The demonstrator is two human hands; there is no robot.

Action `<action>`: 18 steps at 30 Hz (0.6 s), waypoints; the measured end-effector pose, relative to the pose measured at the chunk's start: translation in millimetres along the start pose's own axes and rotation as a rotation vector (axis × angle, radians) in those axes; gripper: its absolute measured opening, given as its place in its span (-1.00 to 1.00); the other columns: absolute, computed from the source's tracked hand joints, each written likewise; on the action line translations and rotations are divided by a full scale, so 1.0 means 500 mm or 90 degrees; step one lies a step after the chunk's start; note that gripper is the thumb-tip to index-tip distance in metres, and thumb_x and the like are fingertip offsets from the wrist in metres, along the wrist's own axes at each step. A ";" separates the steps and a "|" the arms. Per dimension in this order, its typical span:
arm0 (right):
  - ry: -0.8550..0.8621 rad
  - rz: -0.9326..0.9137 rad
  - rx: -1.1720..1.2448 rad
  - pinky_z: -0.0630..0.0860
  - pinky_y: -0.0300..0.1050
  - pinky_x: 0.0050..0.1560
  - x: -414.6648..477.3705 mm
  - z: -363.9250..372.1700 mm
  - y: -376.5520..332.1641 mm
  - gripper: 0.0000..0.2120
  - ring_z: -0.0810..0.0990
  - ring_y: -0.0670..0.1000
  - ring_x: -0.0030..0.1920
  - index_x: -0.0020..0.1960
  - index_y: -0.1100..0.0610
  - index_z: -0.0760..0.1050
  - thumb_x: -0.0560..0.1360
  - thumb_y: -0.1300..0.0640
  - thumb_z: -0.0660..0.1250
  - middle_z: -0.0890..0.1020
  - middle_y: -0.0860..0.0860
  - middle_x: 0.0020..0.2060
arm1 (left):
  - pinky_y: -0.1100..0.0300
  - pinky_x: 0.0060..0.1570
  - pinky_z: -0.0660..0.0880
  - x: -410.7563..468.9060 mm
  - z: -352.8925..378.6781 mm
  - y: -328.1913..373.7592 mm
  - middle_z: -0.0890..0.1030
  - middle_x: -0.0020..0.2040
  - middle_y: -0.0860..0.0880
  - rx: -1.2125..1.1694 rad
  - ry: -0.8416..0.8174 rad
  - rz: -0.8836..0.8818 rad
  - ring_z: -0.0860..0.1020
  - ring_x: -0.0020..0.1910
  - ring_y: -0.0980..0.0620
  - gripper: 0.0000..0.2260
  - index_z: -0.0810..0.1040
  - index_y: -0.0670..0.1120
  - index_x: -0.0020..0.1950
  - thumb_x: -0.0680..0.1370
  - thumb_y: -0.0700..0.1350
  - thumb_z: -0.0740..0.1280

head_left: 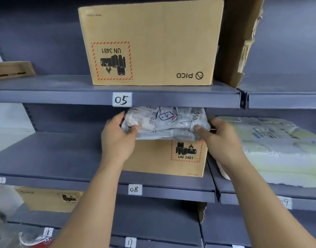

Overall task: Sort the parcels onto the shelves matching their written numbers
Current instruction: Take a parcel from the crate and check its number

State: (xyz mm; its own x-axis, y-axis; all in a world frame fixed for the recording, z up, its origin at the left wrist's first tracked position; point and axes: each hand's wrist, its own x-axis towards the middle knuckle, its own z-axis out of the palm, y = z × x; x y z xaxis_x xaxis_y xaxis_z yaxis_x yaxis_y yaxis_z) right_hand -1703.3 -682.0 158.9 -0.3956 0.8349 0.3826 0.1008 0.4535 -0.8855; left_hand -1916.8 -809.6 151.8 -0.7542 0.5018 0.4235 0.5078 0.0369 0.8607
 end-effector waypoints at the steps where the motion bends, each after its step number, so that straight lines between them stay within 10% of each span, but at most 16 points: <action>1: 0.011 -0.001 -0.029 0.58 0.06 0.11 0.014 0.008 0.002 -0.71 0.68 -0.05 -0.05 0.29 0.03 0.54 0.58 0.08 0.38 0.71 -0.11 -0.07 | 0.10 0.07 0.57 0.015 0.004 0.000 0.65 0.06 0.08 0.009 -0.002 0.004 0.63 0.02 0.06 -0.69 0.58 0.13 0.21 0.49 -0.07 0.42; 10: 0.090 0.043 -0.229 0.35 -0.08 -0.14 0.094 0.065 0.049 -0.63 0.51 0.09 -0.08 0.30 0.11 0.38 0.58 0.00 0.37 0.50 -0.10 -0.21 | 0.04 0.07 0.55 0.108 0.039 -0.041 0.66 0.14 -0.03 0.195 -0.056 0.028 0.60 0.09 -0.11 -0.67 0.56 0.06 0.30 0.53 -0.01 0.40; 18: 0.115 0.025 -0.292 0.54 0.00 -0.14 0.133 0.080 0.078 -0.65 0.59 0.14 -0.07 0.34 0.04 0.42 0.59 0.00 0.31 0.62 -0.02 -0.20 | -0.06 0.15 0.49 0.145 0.063 -0.055 0.66 0.07 -0.01 0.291 -0.070 0.024 0.57 0.09 -0.17 -0.71 0.50 0.11 0.22 0.52 0.11 0.35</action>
State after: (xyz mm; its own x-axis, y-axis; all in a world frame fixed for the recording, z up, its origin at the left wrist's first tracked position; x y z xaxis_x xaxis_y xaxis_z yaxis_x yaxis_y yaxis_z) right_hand -1762.0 -621.4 139.2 -0.2233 0.8761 0.4273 0.5194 0.4779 -0.7084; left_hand -1972.6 -747.1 149.8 -0.6960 0.5976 0.3980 0.6833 0.3811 0.6228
